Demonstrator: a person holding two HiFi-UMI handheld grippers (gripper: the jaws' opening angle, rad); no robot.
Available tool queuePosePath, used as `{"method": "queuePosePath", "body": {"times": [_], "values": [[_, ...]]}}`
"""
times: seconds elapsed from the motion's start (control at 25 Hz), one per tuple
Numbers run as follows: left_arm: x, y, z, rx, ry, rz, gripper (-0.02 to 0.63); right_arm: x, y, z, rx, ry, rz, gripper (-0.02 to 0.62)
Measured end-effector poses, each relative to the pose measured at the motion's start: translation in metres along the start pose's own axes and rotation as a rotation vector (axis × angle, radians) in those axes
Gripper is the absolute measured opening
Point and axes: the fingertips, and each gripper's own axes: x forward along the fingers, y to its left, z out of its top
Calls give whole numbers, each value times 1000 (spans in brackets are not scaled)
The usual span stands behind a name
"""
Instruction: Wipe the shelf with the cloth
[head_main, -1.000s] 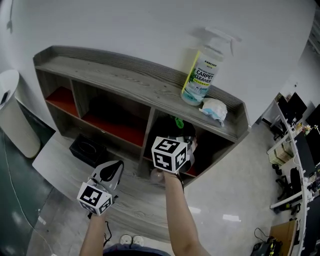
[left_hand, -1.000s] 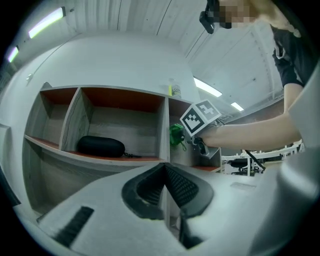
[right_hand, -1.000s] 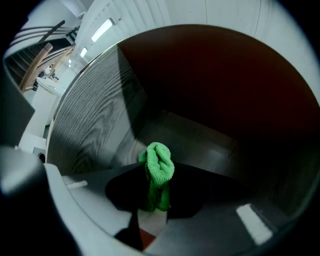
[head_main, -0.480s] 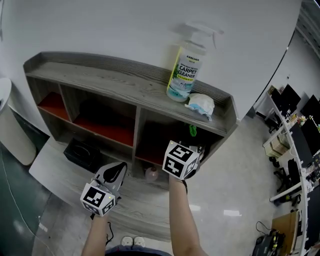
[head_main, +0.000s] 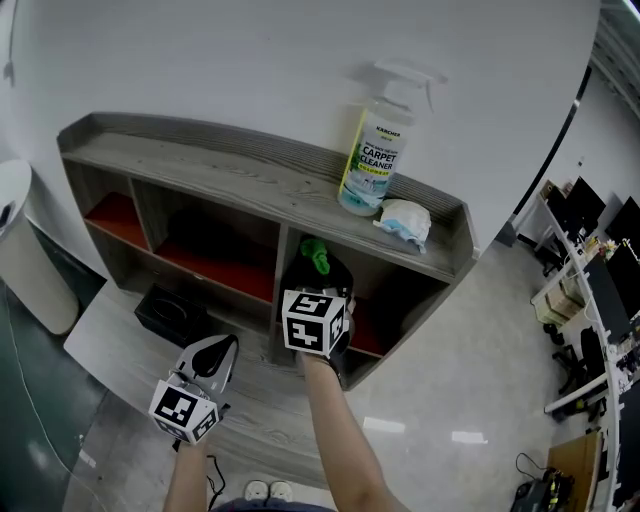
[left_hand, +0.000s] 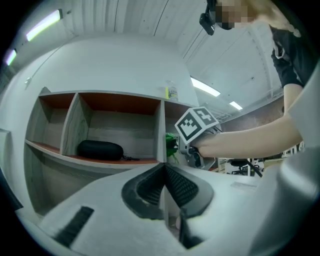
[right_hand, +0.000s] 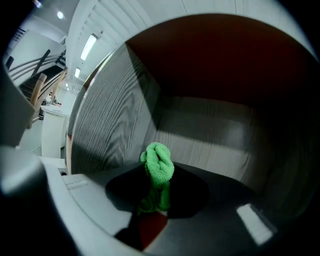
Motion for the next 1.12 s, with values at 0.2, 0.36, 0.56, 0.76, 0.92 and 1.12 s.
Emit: {"method": "queuePosePath", "body": {"times": [0.2,0.36,0.56,0.76,0.92,1.12], "values": [[-7,5,2,0,-3,16,-2,8,-21,-31,29,90,-65,101],[2,-1,2,-2,-5,-10,-2,-9,-64,-39,77,89,-171,103],[14,-17,2,-1,-4,-54,-2,-31,-105,-46,159,64,-290,103],[12,-22,1,-11,-7,-57,-2,-38,-117,-53,222,50,-331,103],[6,-20,2,-8,-8,-44,-2,-42,-128,-60,280,46,-368,103],[-4,-18,1,-7,-4,-24,-2,-44,-110,-52,281,3,-280,103]]}}
